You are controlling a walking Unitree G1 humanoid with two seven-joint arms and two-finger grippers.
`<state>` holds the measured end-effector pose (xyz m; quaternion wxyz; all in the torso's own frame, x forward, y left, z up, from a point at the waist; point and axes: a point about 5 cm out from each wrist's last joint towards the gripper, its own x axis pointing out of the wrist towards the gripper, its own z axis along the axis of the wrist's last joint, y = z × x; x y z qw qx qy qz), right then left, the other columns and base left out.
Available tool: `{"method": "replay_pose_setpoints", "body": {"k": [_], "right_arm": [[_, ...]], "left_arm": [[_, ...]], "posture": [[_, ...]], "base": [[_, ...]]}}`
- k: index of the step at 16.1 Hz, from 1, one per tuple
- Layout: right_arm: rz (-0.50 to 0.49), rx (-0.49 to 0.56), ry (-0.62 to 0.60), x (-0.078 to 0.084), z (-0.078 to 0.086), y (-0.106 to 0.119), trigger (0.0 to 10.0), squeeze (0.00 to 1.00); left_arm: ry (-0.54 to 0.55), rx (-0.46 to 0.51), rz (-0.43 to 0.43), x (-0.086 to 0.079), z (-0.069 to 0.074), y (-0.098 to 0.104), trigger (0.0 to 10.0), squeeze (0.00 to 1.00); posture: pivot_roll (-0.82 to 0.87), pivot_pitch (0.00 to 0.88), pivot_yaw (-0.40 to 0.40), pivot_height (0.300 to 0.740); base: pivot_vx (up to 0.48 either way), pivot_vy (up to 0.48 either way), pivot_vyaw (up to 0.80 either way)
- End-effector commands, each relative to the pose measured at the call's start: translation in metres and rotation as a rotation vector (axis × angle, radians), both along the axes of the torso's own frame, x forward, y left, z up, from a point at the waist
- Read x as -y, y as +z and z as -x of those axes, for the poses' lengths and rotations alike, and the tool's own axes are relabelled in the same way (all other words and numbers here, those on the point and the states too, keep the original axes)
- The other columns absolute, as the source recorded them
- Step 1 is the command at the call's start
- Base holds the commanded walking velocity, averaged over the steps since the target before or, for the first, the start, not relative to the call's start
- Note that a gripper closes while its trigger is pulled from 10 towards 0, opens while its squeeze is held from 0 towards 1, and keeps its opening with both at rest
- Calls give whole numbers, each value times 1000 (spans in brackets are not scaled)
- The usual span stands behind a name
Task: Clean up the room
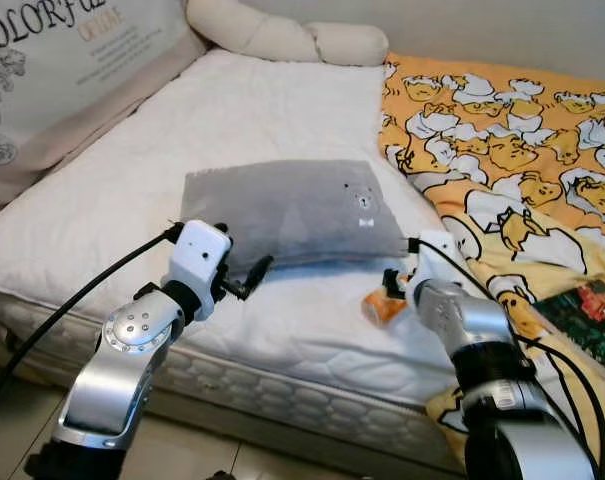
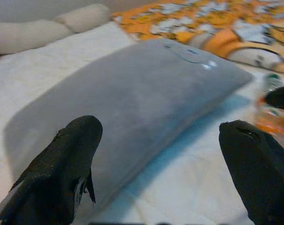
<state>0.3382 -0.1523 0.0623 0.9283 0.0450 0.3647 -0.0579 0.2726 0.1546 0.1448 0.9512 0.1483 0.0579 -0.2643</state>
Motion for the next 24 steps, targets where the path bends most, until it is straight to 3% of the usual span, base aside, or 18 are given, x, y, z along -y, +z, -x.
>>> {"method": "replay_pose_setpoints", "body": {"k": [1, 2, 9, 14, 16, 17, 18, 19, 24], "right_arm": [[-7, -21, -3, 0, -4, -2, 10000, 1000], [9, -42, -9, -3, -7, -5, 10000, 0], [-40, -76, -88, -12, -9, -13, 10000, 0], [-306, -52, -245, -11, -11, -12, 10000, 0], [-320, -36, -241, -9, -11, -11, 10000, 0], [-306, -35, -213, -10, -11, -13, 8863, 0], [-290, -24, -194, -9, -10, -13, 1961, 0], [-283, -13, -178, -9, -11, -13, 0, 0], [-279, 13, -93, -17, -13, -10, 0, 0]], "left_arm": [[-79, -3, -14, 8, -2, 4, 10000, 1000], [-133, -27, -25, 11, -1, 3, 10000, 1000], [-221, -74, -49, 17, 11, -1, 10000, 1000], [-222, -69, -73, 13, 12, 2, 10000, 1000], [-226, -79, -68, 14, 13, -1, 10000, 1000], [-234, -81, -63, 17, 13, -1, 10000, 1000], [-233, -79, -62, 19, 12, -1, 10000, 1000], [-219, -74, -59, 18, 11, 0, 10000, 1000], [-137, -42, -46, 13, 9, -1, 10000, 1000]], "posture": [[-53, 78, -33, 740], [-52, 93, -33, 740], [-11, 163, -40, 740], [-7, 162, -21, 740], [-25, 161, -18, 740], [-20, 161, -25, 740], [-20, 159, -31, 740], [-20, 159, -31, 740], [-22, 141, -37, 740]], "base": [[0, 0, 0], [0, 0, 0], [0, 0, 0], [0, 0, 0], [0, 0, 0], [0, 0, 0], [0, 0, 0], [0, 0, 0], [0, 0, 0]]}}
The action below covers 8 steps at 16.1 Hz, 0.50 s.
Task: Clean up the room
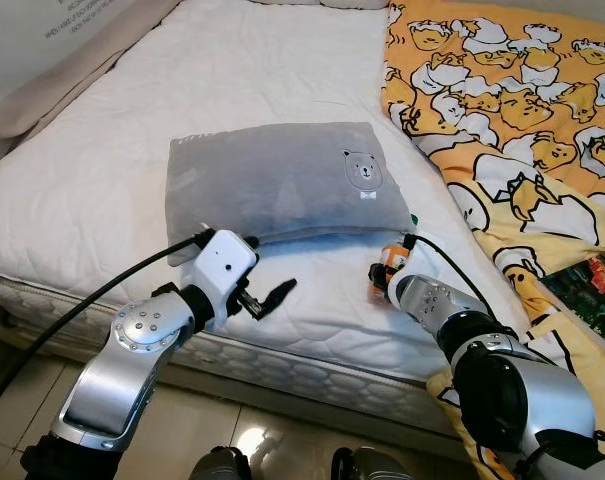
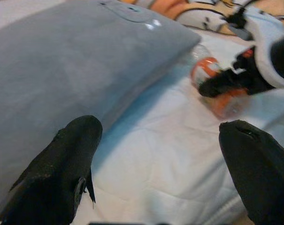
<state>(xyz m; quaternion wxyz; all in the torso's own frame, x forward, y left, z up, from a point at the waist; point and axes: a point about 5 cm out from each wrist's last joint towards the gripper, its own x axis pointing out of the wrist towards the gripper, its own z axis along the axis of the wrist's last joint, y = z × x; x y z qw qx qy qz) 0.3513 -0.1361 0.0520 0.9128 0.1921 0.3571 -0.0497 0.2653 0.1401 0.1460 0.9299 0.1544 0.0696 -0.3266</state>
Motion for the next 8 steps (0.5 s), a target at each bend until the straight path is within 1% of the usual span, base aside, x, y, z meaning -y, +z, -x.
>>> {"method": "replay_pose_setpoints", "body": {"k": [1, 2, 4, 5, 6, 7, 8], "right_arm": [[17, -11, 32, -2, 1, -2, 0, 0], [13, -18, 35, -2, 3, -3, 0, 0], [38, -48, 40, 5, 8, -10, 0, 0], [30, -51, 35, 7, 8, -11, 0, 0], [-51, -58, -21, 12, 9, -10, 0, 0], [-73, -59, -37, 13, 9, -10, 0, 0], [-99, -44, -44, 14, 8, -9, 0, 0]], "left_arm": [[22, -9, 20, -1, 2, -3, 10000, 1000], [35, -4, 32, -1, 2, -4, 10000, 1000], [98, 39, 46, -2, 2, -6, 10000, 1000], [124, 62, 41, -2, 2, -6, 10000, 1000], [176, 91, 74, -1, 3, -8, 10000, 1000], [189, 99, 84, 0, 4, -7, 10000, 1000], [199, 105, 74, 0, 4, -7, 10000, 1000]], "posture": [[-35, 130, -36, 740], [-37, 126, -31, 740], [-60, 117, -24, 740], [-59, 116, -23, 740], [-52, 103, -25, 740], [-51, 102, -26, 740], [-46, 97, -28, 740]], "base": [[0, 0, 0], [0, 0, 0], [0, 0, 0], [0, 0, 0], [0, 0, 0], [0, 0, 0], [0, 0, 0]]}}
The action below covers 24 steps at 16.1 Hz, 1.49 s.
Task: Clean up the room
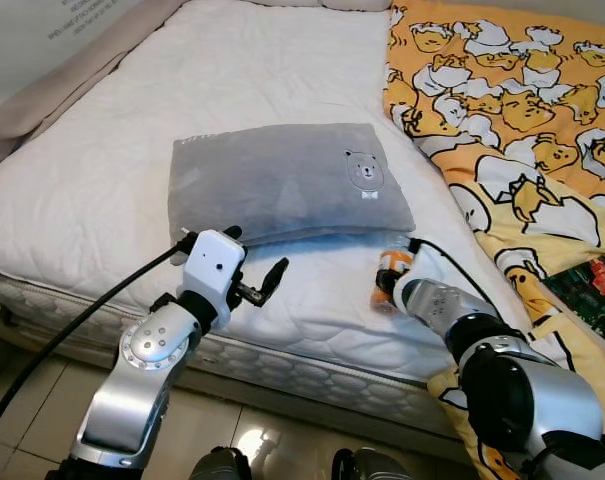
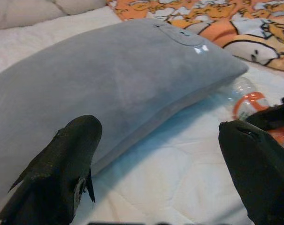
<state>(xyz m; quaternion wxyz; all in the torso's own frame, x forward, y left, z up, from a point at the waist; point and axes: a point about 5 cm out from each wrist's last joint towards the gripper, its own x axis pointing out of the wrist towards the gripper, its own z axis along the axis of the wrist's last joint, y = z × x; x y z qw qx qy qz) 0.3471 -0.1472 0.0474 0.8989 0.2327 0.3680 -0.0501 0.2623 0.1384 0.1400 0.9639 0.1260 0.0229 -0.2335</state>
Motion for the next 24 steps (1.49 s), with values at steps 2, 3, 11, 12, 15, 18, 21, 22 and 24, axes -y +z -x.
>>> {"method": "replay_pose_setpoints", "body": {"k": [2, 3, 11, 12, 15, 18, 21, 22, 24], "right_arm": [[-66, 26, -33, 4, 0, 0, 0, 0], [-72, 86, -36, 7, -3, 5, 0, 0], [115, 801, 214, 11, 33, 101, 10000, 0], [130, 812, 242, 7, 38, 103, 10000, 0], [129, 806, 314, -8, 59, 107, 10000, 0], [125, 800, 365, -16, 70, 106, 10000, 0], [110, 788, 380, -19, 73, 105, 10000, 0], [110, 788, 380, -19, 73, 105, 10000, 0], [103, 726, 378, -18, 77, 94, 10000, 0]], "left_arm": [[31, 12, -17, -3, 0, 0, 10000, 1000], [57, 22, -9, -3, 0, 1, 10000, 1000], [235, 41, 122, -7, 2, 16, 10000, 533], [240, 42, 120, -7, 2, 16, 10000, 43], [272, 53, 43, -10, 2, 14, 10000, 0], [296, 58, 42, -11, 2, 14, 10000, 0], [305, 65, 49, -11, 1, 16, 10000, 0], [305, 65, 49, -11, 1, 16, 10000, 0], [343, 49, 66, -16, 2, 16, 10000, 0]], "posture": [[-44, 90, -28, 740], [-48, 83, -26, 740], [-98, 59, 26, 740], [-98, 55, 30, 740], [-99, 49, 43, 740], [-94, 42, 44, 740], [-82, 39, 40, 740], [-82, 39, 40, 740], [-59, 29, 40, 740]], "base": [[0, 0, 0], [0, 0, 0], [0, 0, 200], [0, 0, 800], [0, 0, 800], [0, 0, 800], [0, 0, 800], [0, 0, 800], [0, 0, 800]]}}
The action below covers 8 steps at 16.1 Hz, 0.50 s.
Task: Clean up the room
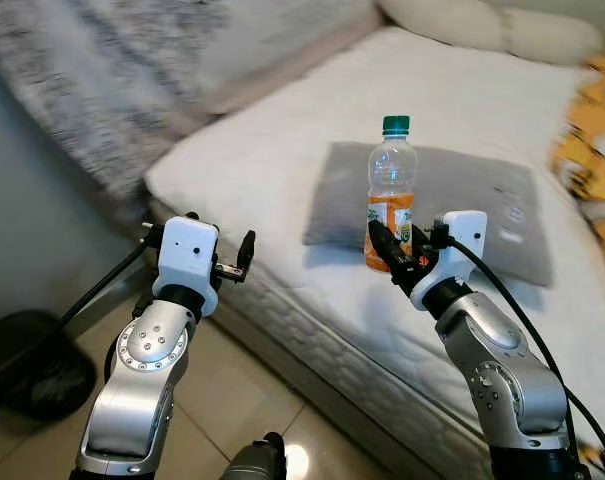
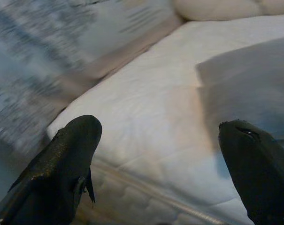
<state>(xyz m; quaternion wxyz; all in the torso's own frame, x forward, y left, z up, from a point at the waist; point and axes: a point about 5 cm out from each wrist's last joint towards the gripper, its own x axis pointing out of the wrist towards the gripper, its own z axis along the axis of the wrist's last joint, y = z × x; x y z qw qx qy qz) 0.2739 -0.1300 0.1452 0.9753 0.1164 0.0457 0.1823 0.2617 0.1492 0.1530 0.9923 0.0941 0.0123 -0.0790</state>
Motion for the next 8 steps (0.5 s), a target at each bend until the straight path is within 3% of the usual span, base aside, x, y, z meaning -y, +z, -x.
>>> {"method": "replay_pose_setpoints", "body": {"k": [1, 3, 6, 7, 8], "right_arm": [[8, -100, -13, 2, 8, -16, 10000, 0], [47, -155, -33, 7, 13, -28, 10000, 0], [67, -180, -61, 12, 18, -33, 10000, 0], [76, -184, -64, 14, 20, -33, 10000, 0], [88, -183, -66, 15, 20, -33, 10000, 0]], "left_arm": [[70, -5, -3, -11, 3, 1, 10000, 0], [79, 17, -38, -13, 5, 1, 10000, 0], [121, -29, 22, -17, 9, -8, 10000, 0], [127, -47, 39, -18, 11, -12, 10000, 294], [131, -55, 43, -17, 12, -13, 10000, 424]], "posture": [[-54, 26, 36, 740], [-53, 27, 40, 740], [-63, 36, 46, 740], [-63, 36, 46, 740], [-65, 43, 44, 740]], "base": [[0, 0, 800], [0, 0, 800], [0, 0, 800], [0, 0, 800], [0, 0, 800]]}}
